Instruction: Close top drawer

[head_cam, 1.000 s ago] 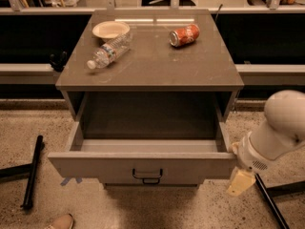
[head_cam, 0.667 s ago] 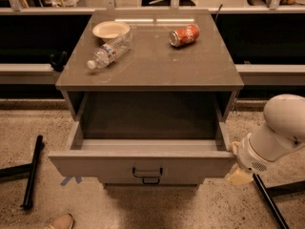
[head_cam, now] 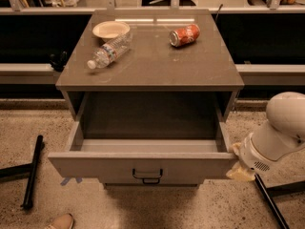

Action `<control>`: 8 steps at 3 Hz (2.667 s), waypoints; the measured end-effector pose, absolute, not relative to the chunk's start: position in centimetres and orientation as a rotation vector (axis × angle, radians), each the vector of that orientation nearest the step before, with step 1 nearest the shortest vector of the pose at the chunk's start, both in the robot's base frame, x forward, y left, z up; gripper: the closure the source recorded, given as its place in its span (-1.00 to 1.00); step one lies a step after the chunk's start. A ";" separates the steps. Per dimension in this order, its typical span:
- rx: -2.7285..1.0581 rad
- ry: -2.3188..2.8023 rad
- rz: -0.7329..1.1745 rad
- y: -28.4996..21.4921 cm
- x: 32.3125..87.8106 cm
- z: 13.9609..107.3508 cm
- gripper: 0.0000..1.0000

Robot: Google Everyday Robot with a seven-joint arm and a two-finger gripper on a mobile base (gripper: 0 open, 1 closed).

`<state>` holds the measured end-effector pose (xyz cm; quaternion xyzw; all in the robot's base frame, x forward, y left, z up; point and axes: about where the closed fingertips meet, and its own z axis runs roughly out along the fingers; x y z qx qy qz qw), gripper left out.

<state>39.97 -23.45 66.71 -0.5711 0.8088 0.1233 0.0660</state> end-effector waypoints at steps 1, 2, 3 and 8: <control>-1.723 2.439 0.372 -23.5 40.0 66.9 0.64; -1.723 2.439 0.372 -23.5 40.0 67.1 0.18; -1.722 2.439 0.372 -23.5 40.0 67.5 -0.28; -1.686 2.266 0.260 -17.9 37.9 81.8 -0.16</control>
Offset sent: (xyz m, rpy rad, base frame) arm 0.0539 0.0339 0.0900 0.0350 -0.2810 0.0904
